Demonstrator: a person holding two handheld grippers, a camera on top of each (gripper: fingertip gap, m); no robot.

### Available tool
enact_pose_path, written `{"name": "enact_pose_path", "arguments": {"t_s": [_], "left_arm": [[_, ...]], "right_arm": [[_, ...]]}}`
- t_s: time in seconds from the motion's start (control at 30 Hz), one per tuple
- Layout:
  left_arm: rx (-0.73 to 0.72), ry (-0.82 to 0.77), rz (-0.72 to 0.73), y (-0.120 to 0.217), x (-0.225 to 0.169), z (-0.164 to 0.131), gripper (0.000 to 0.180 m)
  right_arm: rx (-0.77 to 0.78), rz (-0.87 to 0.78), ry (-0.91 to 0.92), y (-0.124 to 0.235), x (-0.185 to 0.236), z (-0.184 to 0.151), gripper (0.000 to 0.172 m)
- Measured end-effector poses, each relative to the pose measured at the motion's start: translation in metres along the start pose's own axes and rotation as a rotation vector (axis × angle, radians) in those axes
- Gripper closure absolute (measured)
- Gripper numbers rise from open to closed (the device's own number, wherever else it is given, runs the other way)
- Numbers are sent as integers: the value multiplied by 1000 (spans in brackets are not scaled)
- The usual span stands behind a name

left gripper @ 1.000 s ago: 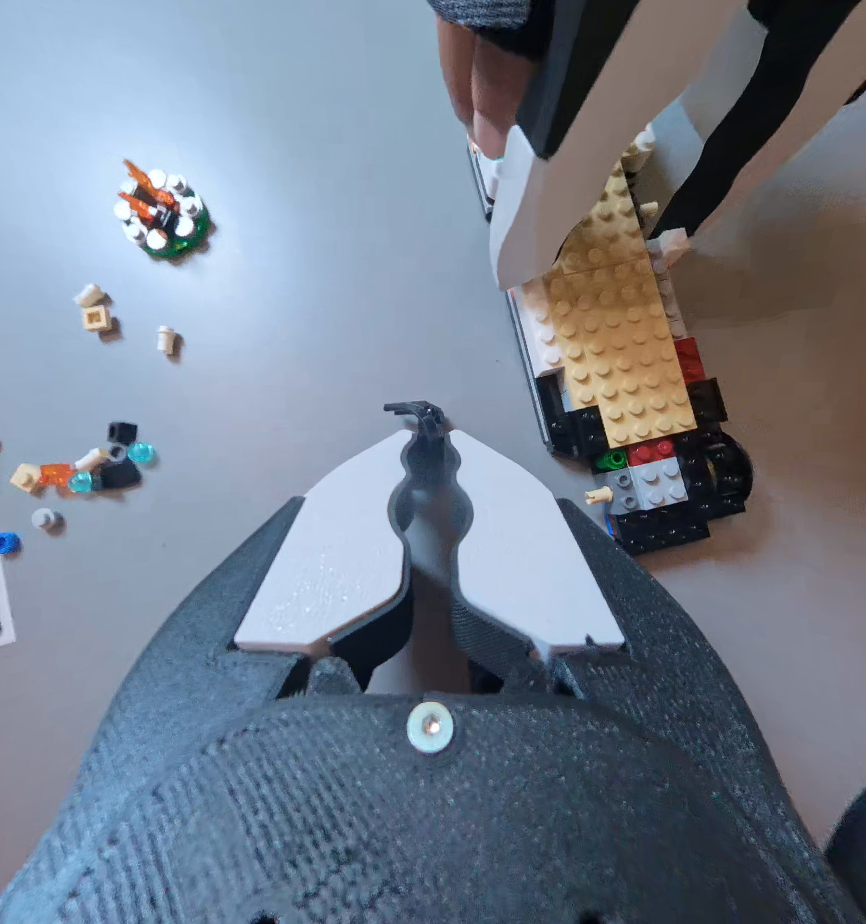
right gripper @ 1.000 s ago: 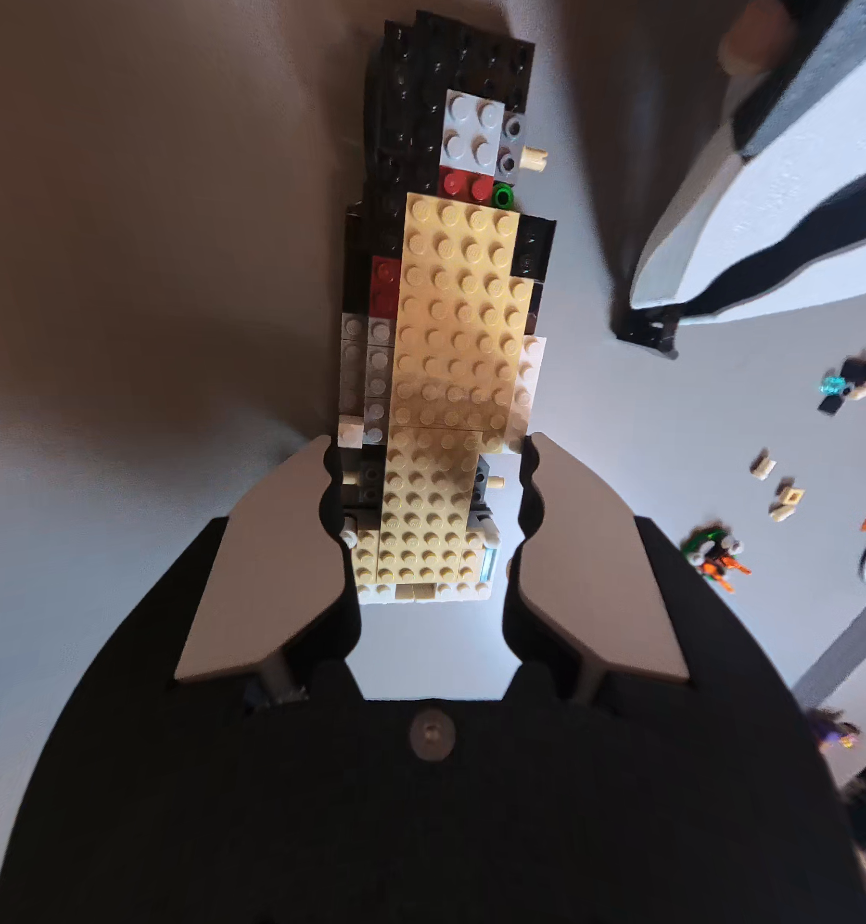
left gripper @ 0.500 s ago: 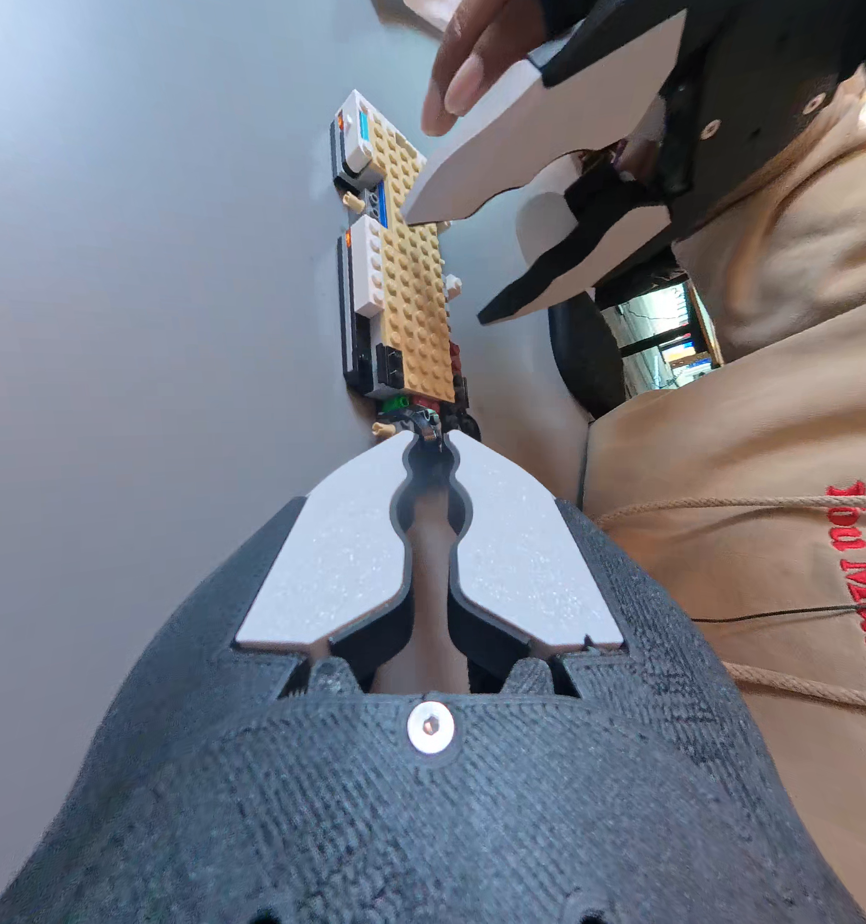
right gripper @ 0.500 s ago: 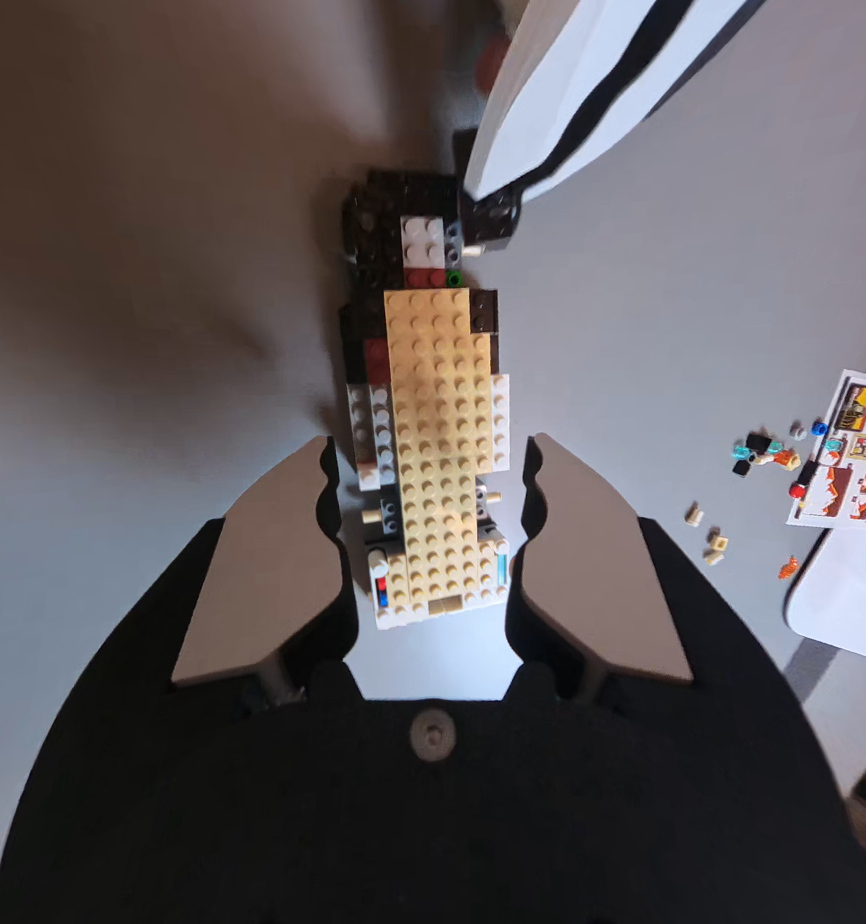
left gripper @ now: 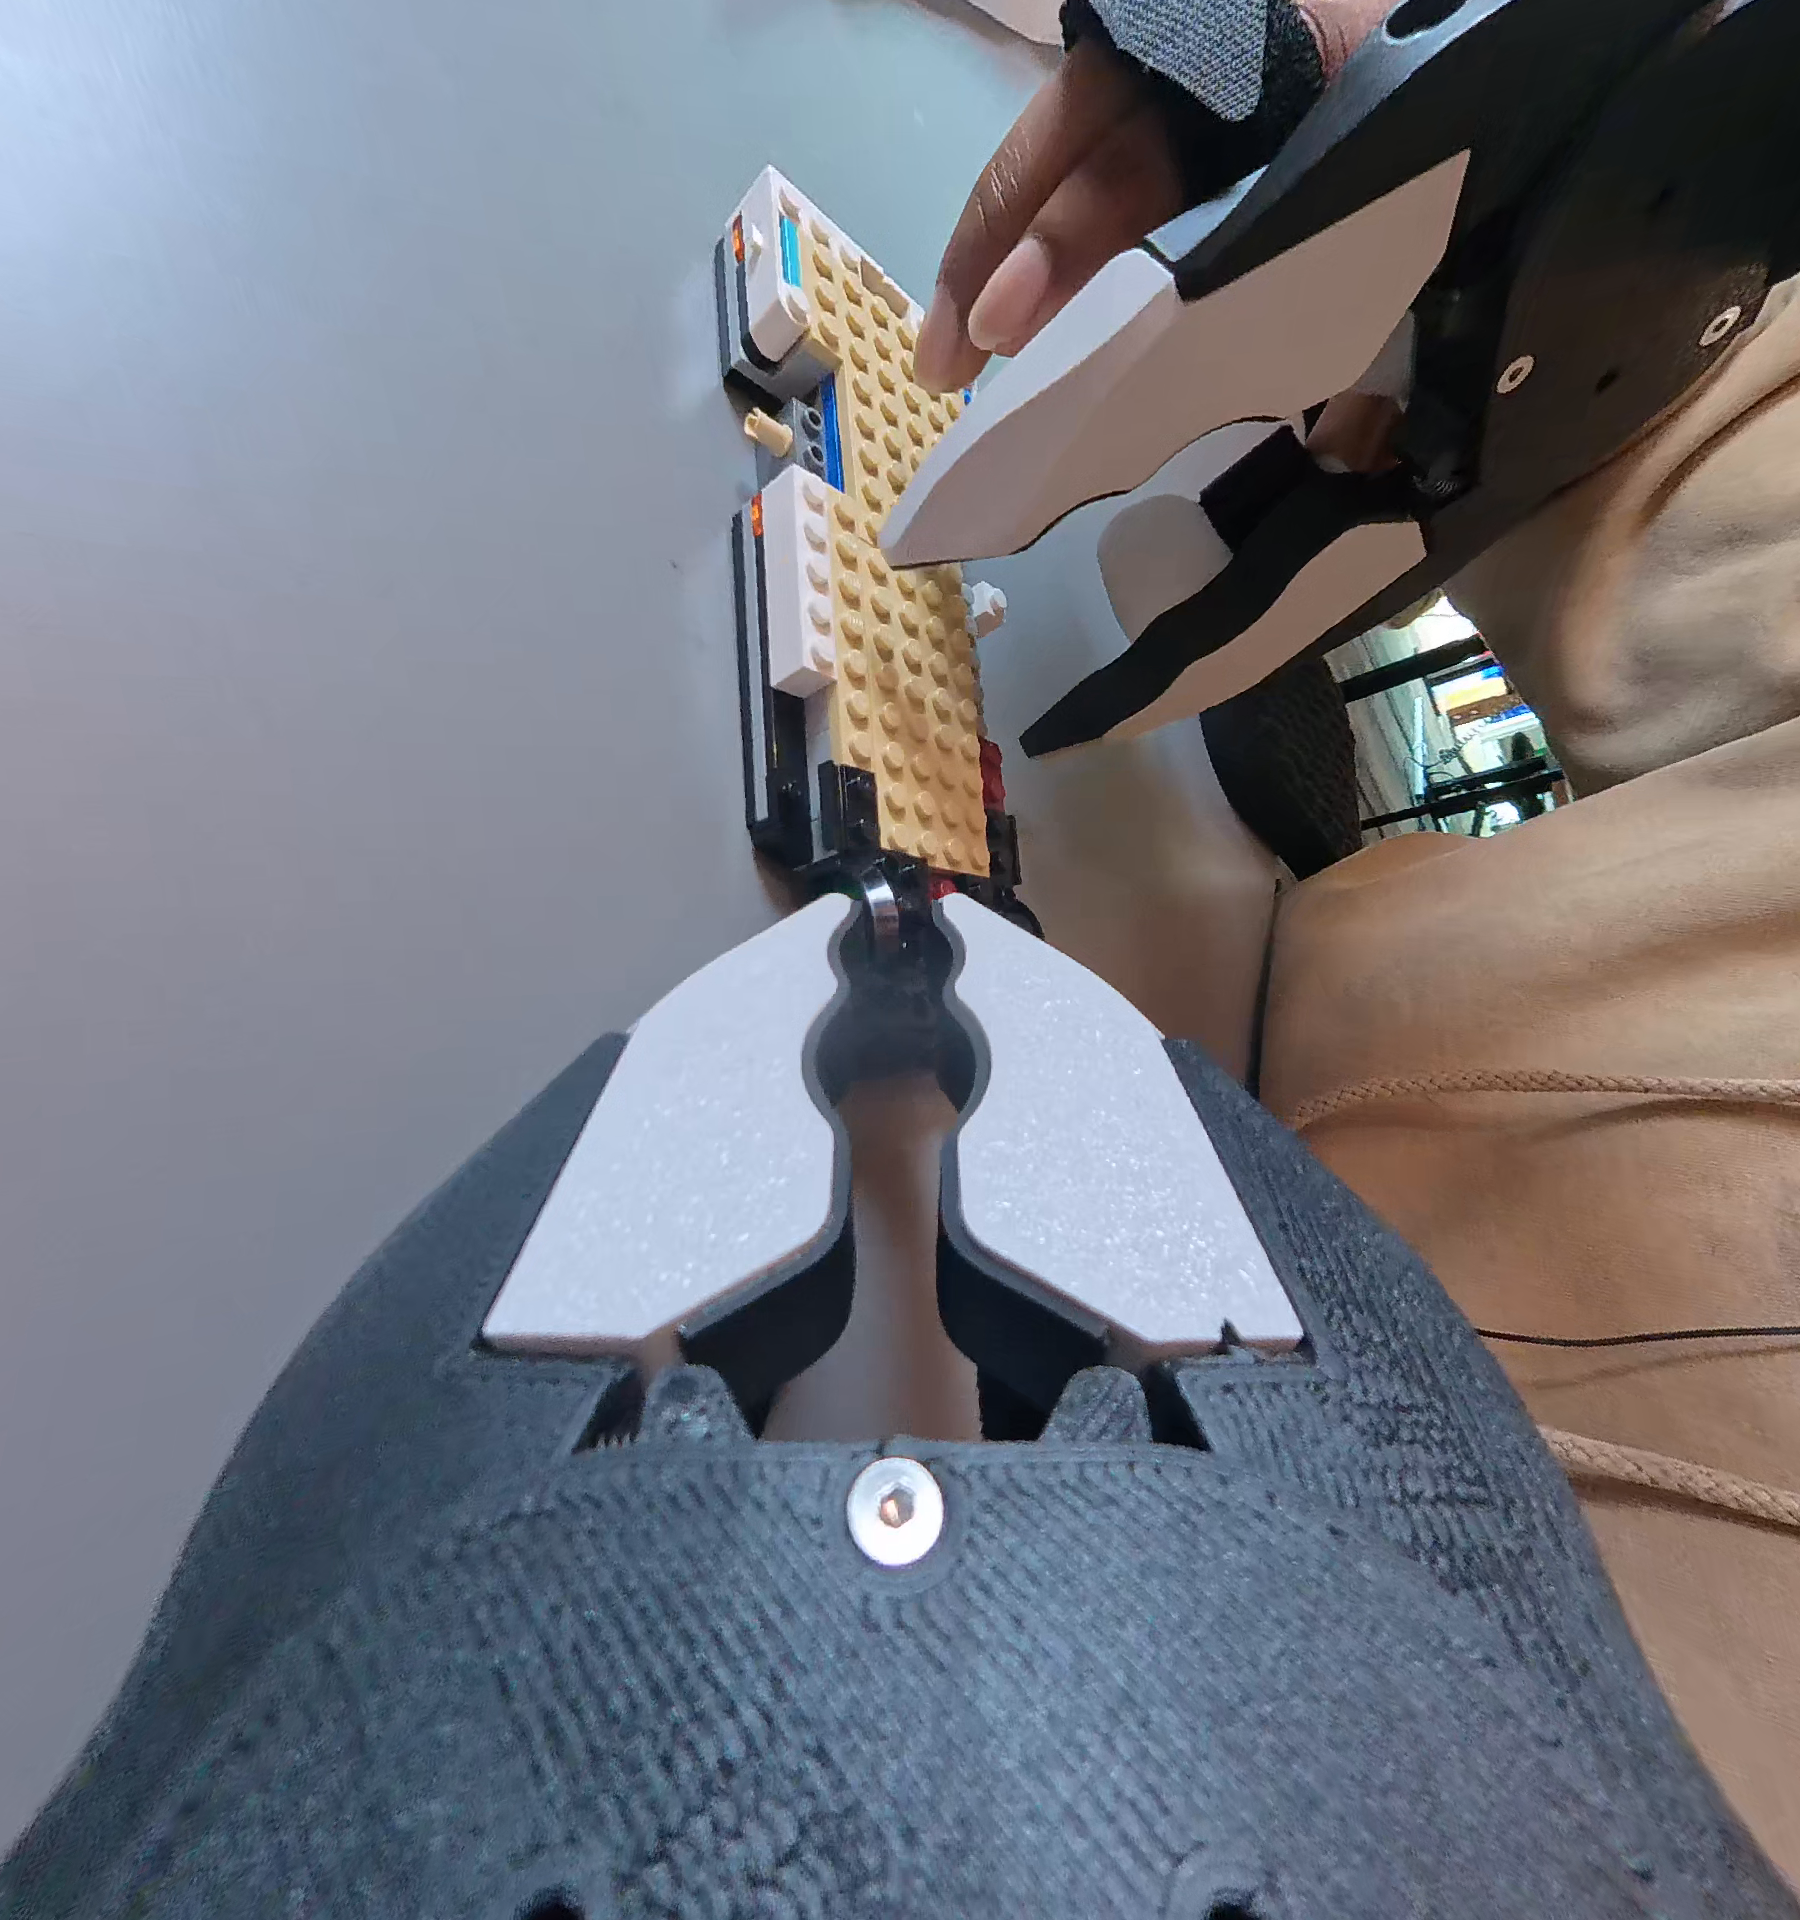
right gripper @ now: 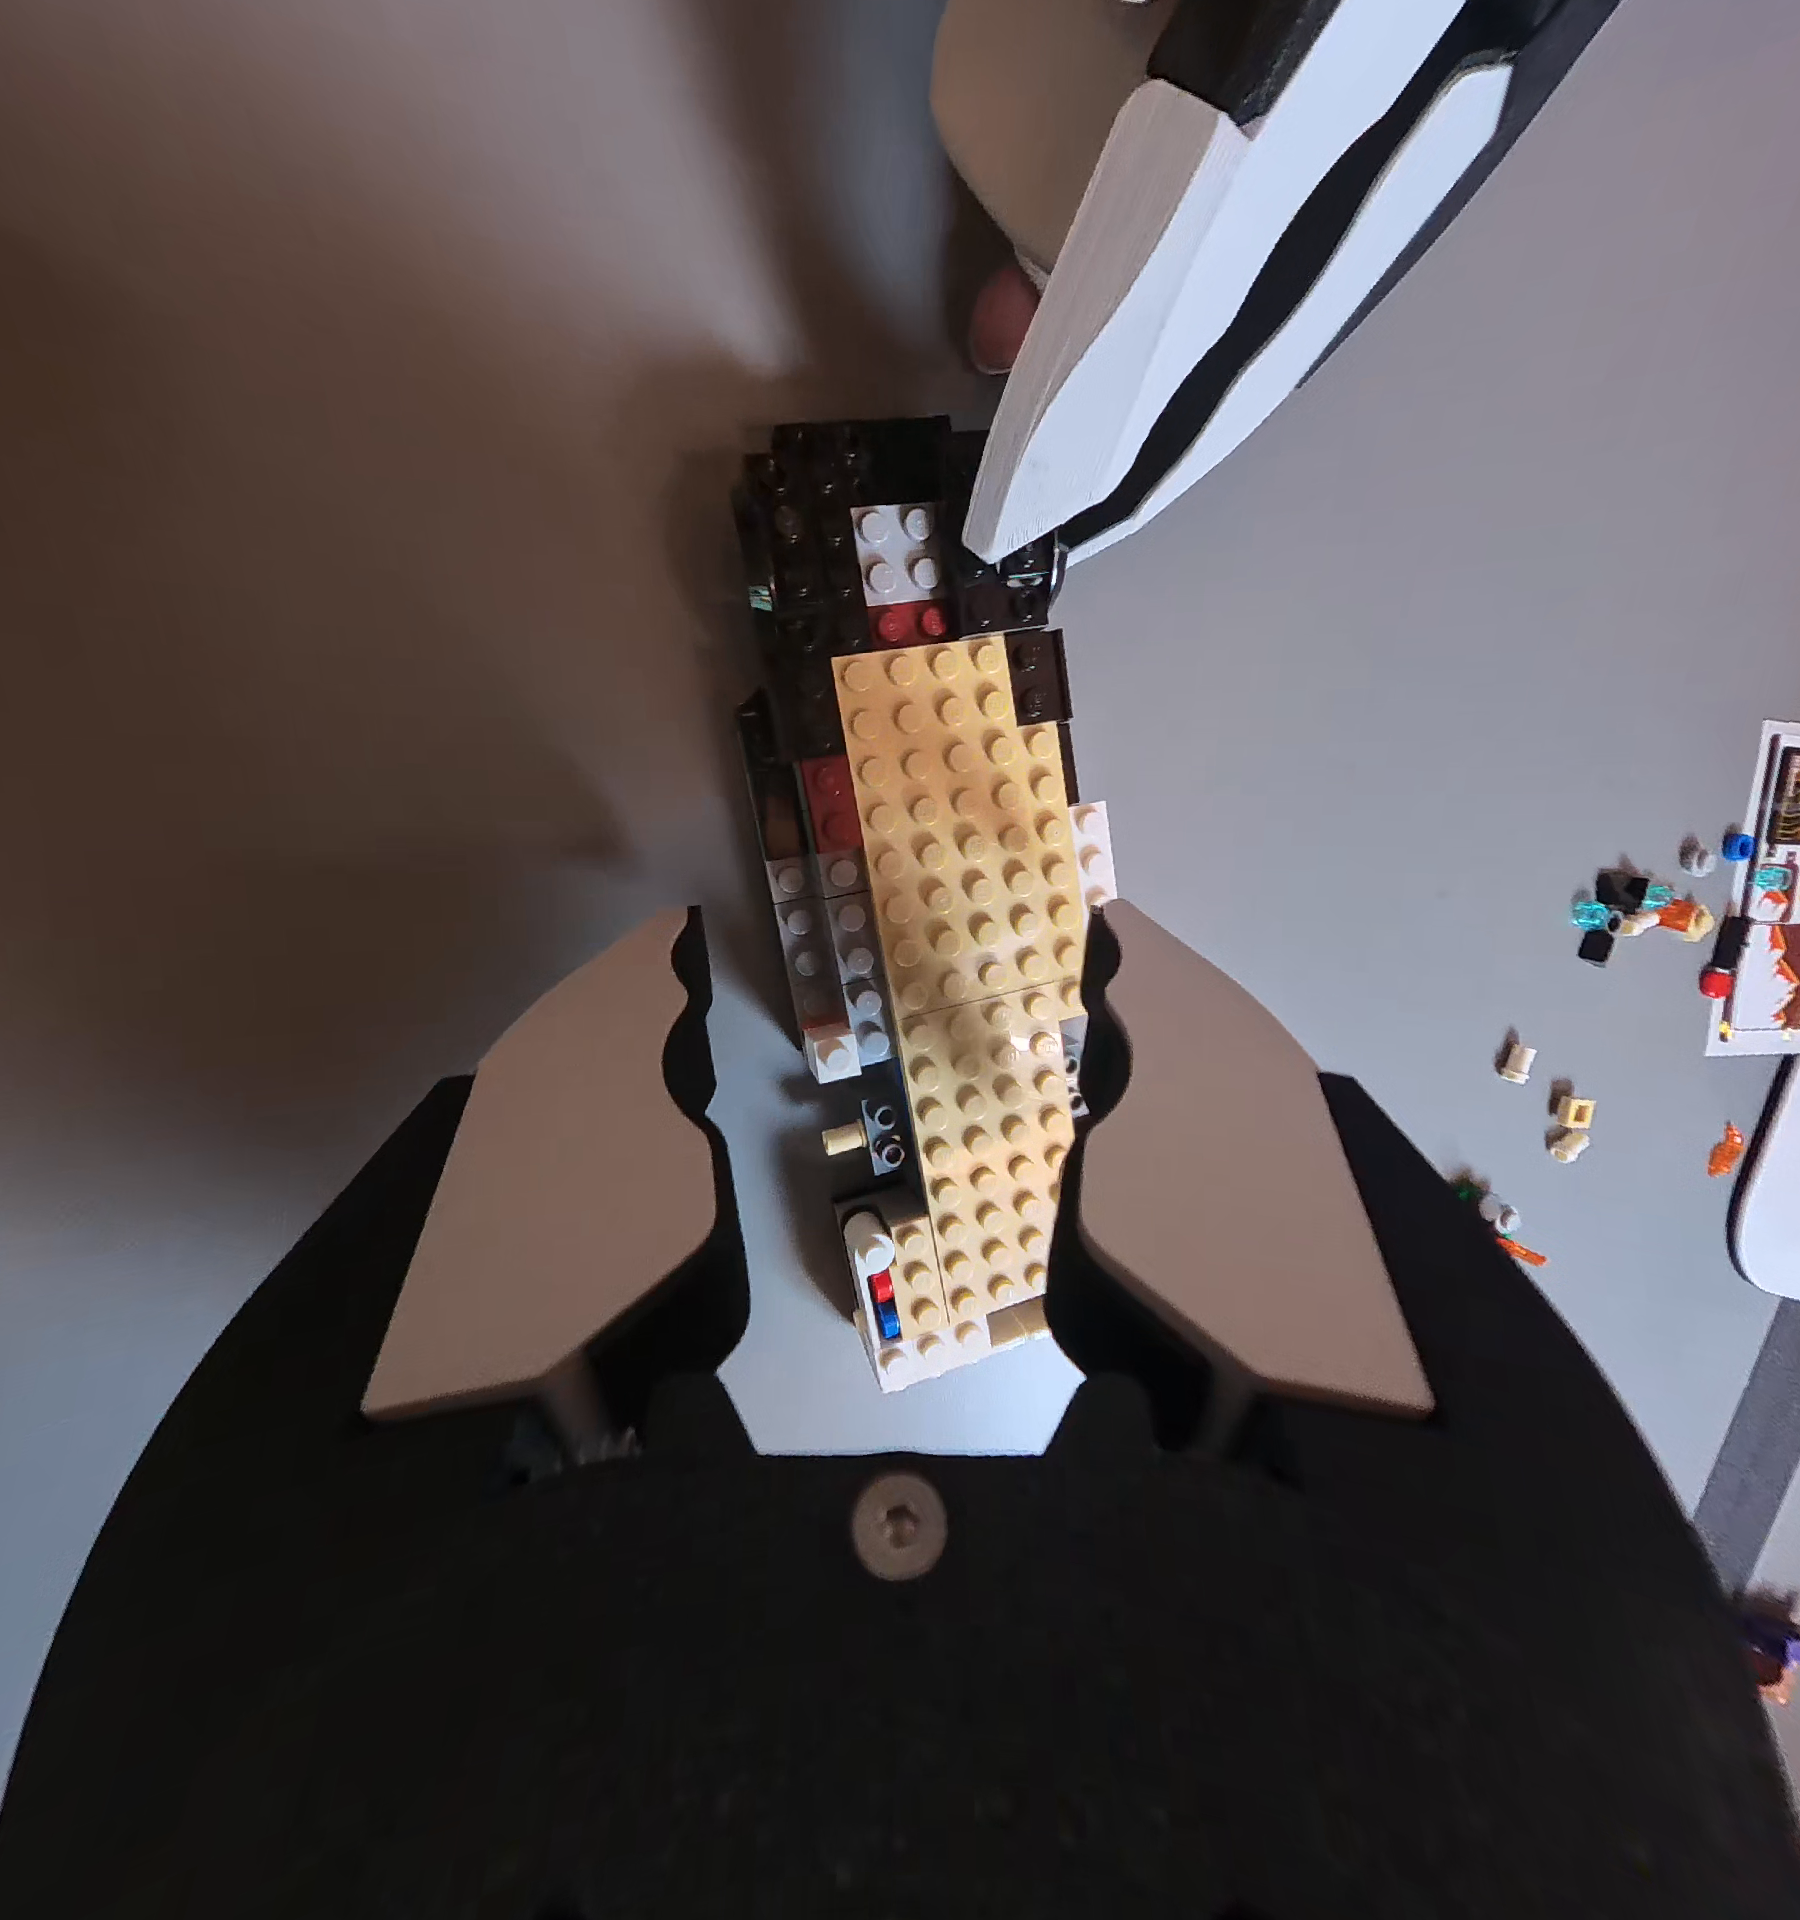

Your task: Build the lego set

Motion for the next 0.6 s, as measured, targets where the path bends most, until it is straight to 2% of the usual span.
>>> {"name": "enact_pose_path", "arguments": {"t_s": [0.33,0.6], "left_arm": [[16,-88,53,0,-1,1,165],[28,-187,95,0,-5,1,155]], "right_arm": [[-4,3,2,-3,0,0,103],[12,6,-4,-2,-3,-4,100]]}}
Point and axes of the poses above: each gripper's, where its closed fingertips meet, y back along the fingers, z out of its top, x = y × z across the jaws, the point moved 6 cm from there along y, back along the fingers, and after that the axes turned 11 degrees about -x, right-handed, at the moved point
